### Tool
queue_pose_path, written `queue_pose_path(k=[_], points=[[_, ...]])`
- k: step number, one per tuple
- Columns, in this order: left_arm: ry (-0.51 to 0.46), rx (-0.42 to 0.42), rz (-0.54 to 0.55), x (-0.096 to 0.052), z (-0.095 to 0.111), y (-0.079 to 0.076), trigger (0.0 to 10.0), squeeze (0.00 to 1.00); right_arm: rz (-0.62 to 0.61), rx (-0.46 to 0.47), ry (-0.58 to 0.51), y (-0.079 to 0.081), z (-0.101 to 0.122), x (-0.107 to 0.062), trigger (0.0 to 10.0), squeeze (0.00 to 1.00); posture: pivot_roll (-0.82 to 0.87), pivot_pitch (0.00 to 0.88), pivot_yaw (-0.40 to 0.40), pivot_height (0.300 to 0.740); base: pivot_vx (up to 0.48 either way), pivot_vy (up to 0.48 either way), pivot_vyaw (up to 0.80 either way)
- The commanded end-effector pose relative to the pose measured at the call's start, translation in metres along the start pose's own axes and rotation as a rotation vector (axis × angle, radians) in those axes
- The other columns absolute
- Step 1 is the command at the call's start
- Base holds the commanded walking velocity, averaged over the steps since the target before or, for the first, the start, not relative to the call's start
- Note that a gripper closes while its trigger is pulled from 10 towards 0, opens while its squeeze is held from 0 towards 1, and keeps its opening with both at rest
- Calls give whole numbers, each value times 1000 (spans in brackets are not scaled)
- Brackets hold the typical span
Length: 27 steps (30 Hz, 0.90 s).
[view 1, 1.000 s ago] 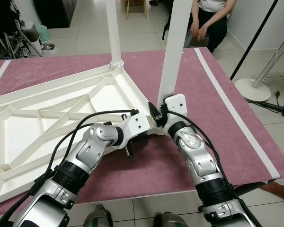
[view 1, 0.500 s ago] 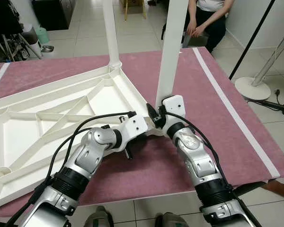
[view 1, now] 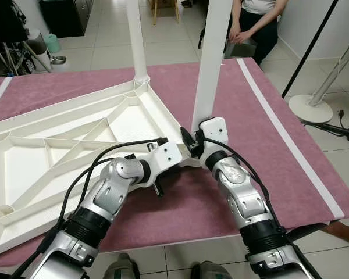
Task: Building children table
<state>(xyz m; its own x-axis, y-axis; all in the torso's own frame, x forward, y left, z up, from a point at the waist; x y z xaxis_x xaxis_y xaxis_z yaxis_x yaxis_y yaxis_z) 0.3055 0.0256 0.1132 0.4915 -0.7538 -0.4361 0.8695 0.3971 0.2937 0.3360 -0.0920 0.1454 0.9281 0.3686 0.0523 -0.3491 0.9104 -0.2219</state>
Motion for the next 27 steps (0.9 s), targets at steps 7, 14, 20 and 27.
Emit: queue_pose_path(k=[7,14,20,27], points=[[-96,-8,278,-14,6,27,10000,1000,27,-40,39,4,-8,-1,10000,0,16,0,115,740,0,0,0],[-96,-8,278,-14,6,27,10000,1000,27,-40,39,4,-8,-1,10000,0,16,0,115,740,0,0,0],[-96,-8,278,-14,6,27,10000,1000,27,-40,39,4,-8,-1,10000,0,16,0,115,740,0,0,0],[-96,-8,278,-14,6,27,10000,1000,27,-40,39,4,-8,-1,10000,0,16,0,115,740,0,0,0]])
Point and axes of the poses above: a point about 5 cm out from each wrist's last joint towards the gripper, its own x axis pointing out of the wrist towards the gripper, its own z axis along the axis of the wrist's last joint, y = z × x, the point moved 3 cm from there along x, pointing out of the wrist towards the gripper, and after that the axes turned 3 degrees about -x, right-handed, at the moved point
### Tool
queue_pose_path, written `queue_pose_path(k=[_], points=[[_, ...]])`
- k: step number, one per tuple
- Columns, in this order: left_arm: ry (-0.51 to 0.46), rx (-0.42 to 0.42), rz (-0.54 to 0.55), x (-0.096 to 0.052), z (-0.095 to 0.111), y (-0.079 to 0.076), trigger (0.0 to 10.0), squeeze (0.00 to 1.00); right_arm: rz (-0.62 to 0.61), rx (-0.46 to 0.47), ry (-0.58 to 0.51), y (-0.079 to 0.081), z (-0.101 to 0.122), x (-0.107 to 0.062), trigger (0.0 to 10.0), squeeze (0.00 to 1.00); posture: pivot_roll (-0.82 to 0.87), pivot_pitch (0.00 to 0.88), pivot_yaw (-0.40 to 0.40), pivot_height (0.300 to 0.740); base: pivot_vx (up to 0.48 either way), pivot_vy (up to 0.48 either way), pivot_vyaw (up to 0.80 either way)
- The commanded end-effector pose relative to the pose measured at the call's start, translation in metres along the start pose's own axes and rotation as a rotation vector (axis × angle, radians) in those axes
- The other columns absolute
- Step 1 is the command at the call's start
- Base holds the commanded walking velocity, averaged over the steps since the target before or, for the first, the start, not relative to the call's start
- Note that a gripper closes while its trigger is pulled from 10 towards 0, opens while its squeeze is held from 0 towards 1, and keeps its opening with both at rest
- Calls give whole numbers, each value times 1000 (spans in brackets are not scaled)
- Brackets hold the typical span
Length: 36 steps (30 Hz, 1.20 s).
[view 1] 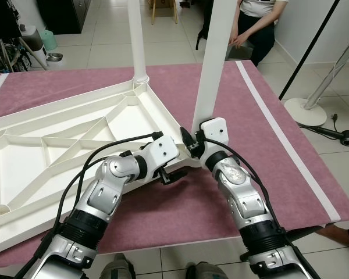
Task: Building children table
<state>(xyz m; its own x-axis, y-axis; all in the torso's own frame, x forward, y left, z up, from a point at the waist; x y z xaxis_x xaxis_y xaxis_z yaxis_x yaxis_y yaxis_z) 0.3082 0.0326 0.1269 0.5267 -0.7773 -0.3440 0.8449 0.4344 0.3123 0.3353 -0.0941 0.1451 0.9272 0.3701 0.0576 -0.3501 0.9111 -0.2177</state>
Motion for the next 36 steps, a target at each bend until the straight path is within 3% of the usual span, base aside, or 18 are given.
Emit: queue_pose_path(k=[1,36], points=[[-7,3,230,-3,-1,18,10000,1000,27,-44,45,5,-7,0,10000,0,16,0,115,740,0,0,0],[-7,3,230,-3,-1,18,10000,1000,27,-44,45,5,-7,0,10000,0,16,0,115,740,0,0,0]])
Point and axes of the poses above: a point about 5 cm out from each wrist's last joint towards the gripper, its own x axis pointing out of the wrist towards the gripper, its own z axis along the axis of the wrist's last joint, y = z × x, the point moved 3 cm from there along x, pointing out of the wrist towards the gripper, and after that the axes turned 3 degrees about -x, right-handed, at the moved point
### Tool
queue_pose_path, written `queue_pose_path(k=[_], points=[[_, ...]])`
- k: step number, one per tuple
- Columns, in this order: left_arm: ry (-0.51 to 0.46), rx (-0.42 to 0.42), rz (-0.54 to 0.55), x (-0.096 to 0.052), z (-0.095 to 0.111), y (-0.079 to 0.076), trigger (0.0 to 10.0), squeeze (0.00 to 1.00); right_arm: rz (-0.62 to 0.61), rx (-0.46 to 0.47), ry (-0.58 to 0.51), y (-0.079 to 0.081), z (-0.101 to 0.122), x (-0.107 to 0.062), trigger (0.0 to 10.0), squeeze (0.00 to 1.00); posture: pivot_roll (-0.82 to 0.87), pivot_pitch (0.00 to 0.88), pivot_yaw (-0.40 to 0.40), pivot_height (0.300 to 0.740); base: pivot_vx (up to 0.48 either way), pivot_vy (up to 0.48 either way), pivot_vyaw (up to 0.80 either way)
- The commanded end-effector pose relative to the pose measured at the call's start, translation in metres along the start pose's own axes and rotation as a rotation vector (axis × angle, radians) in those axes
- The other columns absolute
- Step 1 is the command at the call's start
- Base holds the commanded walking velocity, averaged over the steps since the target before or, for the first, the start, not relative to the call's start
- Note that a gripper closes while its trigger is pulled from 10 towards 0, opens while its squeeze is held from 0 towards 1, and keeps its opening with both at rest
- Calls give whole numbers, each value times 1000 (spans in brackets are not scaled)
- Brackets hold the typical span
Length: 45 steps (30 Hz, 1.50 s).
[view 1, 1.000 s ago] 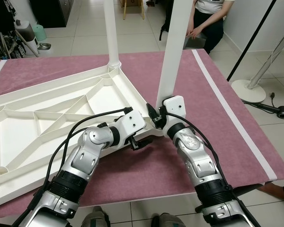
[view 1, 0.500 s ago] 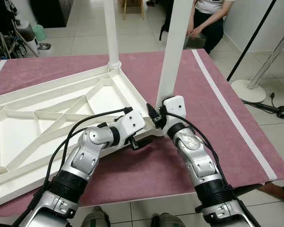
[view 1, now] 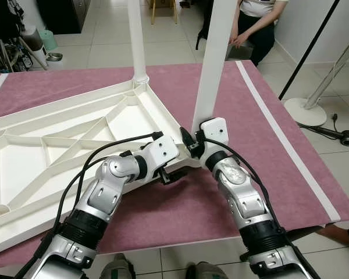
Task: Building children table
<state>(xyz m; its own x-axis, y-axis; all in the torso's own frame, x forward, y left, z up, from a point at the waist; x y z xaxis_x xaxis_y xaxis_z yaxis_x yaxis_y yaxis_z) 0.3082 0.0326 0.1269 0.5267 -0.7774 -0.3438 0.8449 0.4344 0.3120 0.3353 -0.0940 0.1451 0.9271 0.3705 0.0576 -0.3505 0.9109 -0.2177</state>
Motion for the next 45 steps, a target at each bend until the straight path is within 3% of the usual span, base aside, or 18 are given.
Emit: queue_pose_path(k=[1,2,3,7,21,22,23,24,25,26,32,33,45], points=[[-7,3,230,-3,-1,18,10000,1000,27,-44,45,5,-7,0,10000,0,16,0,115,740,0,0,0],[-5,-6,219,-3,-2,17,10000,1000,27,-45,45,5,-8,0,10000,0,16,0,0,740,0,0,0],[12,-35,222,-13,-10,18,10000,0,76,-39,37,8,-9,-6,10000,0,19,0,0,740,0,0,0],[40,-67,232,-30,-22,18,10000,0,145,-34,21,13,-11,-16,10000,0,19,0,0,740,0,0,0],[45,-59,230,-30,-23,18,10000,0,132,-37,21,11,-11,-15,10000,0,20,0,0,740,0,0,0],[46,-59,229,-31,-24,17,10000,0,128,-37,15,11,-11,-15,0,0,19,0,0,740,0,0,0],[46,-59,229,-31,-24,17,10000,0,128,-37,15,11,-11,-15,0,0,19,0,0,740,0,0,0],[44,-59,224,-32,-23,16,10000,0,123,-36,18,10,-11,-16,7373,0,19,0,0,740,0,0,0],[43,-59,220,-34,-23,15,10000,0,119,-34,21,9,-12,-16,7373,0,19,0,0,740,0,0,0],[39,-60,216,-35,-22,14,10000,0,117,-38,24,8,-12,-16,10000,0,17,0,0,740,0,0,0],[25,-65,207,-40,-20,14,10000,0,118,-39,25,8,-12,-16,10000,0,17,0,0,740,0,0,0],[25,-62,213,-41,-20,15,10000,0,130,-24,19,9,-12,-17,10000,1000,17,0,122,740,0,0,0],[25,-62,213,-41,-20,15,10000,0,130,-24,19,9,-12,-17,10000,1000,17,0,122,740,0,0,0]])
Point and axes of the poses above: a point about 5 cm out from each wrist's last joint towards the gripper, its own x axis pointing out of the wrist towards the gripper, its own z axis along the axis of the wrist's last joint, y = z × x, the point moved 3 cm from there along x, pointing out of the wrist towards the gripper, and after that the axes turned 3 degrees about -x, right-handed, at the moved point
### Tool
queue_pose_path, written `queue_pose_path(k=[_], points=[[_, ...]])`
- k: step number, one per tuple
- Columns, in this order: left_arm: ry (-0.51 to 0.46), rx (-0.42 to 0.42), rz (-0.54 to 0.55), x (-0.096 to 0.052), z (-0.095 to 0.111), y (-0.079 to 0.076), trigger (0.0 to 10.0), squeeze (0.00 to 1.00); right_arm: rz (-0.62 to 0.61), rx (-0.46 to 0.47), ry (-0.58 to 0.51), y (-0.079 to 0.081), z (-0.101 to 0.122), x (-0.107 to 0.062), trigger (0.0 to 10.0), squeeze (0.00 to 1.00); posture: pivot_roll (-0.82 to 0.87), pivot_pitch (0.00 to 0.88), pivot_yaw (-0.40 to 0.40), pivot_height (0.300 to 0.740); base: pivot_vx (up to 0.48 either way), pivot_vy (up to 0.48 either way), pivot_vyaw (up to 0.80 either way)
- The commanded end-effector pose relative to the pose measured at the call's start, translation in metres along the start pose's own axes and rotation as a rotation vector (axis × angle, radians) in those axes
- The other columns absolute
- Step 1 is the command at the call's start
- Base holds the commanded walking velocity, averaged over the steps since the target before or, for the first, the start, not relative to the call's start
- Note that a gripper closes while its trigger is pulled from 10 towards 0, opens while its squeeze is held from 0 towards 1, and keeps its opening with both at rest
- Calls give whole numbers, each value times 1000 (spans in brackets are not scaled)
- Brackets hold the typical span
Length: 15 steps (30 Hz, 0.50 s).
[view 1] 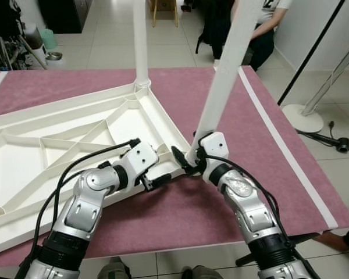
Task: Building children table
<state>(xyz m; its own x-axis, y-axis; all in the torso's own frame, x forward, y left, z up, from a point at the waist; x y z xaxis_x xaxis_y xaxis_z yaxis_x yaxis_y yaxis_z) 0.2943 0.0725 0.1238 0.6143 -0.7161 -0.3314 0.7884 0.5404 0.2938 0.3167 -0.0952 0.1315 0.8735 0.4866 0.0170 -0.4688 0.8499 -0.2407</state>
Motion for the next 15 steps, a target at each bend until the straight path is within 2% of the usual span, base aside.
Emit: queue_pose_path(k=[1,15], points=[[0,-3,108,-3,0,11,10000,0,-4,-5,9,0,-1,1,10000,1000,17,0,122,740,0,0,0],[0,-3,108,-3,0,11,10000,0,-4,-5,9,0,-1,1,10000,1000,17,0,122,740,0,0,0]])
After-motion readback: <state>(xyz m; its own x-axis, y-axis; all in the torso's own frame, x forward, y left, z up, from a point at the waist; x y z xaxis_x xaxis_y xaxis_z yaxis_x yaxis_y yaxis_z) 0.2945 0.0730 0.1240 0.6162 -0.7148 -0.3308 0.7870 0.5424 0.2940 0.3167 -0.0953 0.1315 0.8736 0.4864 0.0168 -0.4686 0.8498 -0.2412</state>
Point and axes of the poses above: a point about 5 cm out from each wrist's last joint towards the gripper, its own x axis pointing out of the wrist towards the gripper, its own z axis along the axis of the wrist's last joint, y = z × x, the point moved 3 cm from there along x, pointing out of the wrist towards the gripper, and after that the axes turned 3 degrees about -x, right-handed, at the moved point
